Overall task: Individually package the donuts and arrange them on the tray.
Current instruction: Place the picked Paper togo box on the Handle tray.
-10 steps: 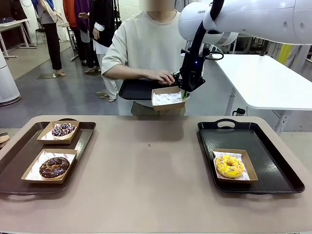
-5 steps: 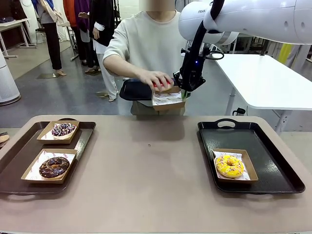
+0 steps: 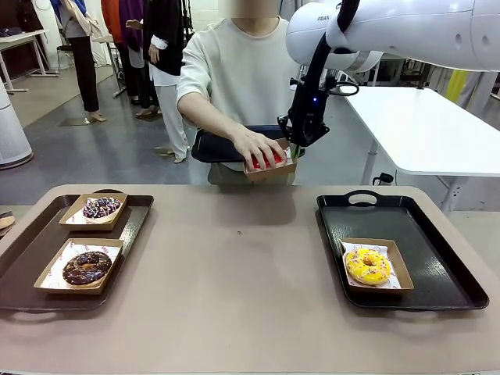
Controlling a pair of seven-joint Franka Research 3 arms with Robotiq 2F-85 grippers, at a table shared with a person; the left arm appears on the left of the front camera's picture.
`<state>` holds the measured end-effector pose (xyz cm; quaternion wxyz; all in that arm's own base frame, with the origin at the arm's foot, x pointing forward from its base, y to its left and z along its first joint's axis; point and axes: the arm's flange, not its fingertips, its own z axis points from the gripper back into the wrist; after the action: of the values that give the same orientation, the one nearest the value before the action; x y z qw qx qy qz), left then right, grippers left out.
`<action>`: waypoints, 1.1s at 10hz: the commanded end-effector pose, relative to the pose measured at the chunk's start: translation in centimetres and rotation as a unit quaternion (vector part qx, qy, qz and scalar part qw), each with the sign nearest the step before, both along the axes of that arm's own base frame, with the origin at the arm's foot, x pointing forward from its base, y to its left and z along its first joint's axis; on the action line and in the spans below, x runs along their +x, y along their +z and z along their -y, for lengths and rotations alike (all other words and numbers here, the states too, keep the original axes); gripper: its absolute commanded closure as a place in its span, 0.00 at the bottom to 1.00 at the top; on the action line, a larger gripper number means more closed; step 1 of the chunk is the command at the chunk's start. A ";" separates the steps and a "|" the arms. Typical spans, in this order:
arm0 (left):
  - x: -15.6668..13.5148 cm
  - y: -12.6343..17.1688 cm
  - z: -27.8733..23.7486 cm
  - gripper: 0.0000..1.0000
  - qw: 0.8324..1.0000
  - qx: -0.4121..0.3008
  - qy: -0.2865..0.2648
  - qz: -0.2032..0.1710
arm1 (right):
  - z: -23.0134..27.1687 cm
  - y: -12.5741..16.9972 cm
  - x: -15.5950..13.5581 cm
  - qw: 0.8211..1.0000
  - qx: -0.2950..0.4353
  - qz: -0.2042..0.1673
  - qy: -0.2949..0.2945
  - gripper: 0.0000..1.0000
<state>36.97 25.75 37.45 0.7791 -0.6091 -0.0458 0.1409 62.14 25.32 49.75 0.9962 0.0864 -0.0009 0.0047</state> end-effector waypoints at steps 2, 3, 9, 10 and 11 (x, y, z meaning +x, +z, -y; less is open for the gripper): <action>0.0 0.2 0.0 0.03 1.000 0.001 -0.001 0.002 | 0.2 0.1 -0.1 1.000 0.000 0.002 0.001 1.00; 0.0 0.2 0.0 0.03 1.000 0.001 -0.001 0.002 | 0.2 0.1 -0.1 1.000 0.000 0.002 0.001 1.00; 0.0 0.2 0.0 0.03 1.000 0.001 -0.001 0.002 | 2.1 0.9 -1.4 1.000 -0.005 -0.005 0.012 0.99; 0.0 0.2 0.0 0.03 1.000 0.001 -0.001 0.002 | 4.6 1.7 -3.8 1.000 -0.012 -0.007 0.009 0.99; 0.0 0.2 0.0 0.03 1.000 0.001 -0.001 0.002 | 6.7 2.2 -5.5 1.000 -0.027 -0.004 -0.009 0.99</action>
<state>37.00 25.76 37.45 0.7793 -0.6089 -0.0457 0.1407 60.02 21.49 51.80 0.9976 0.0698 0.0043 -0.0008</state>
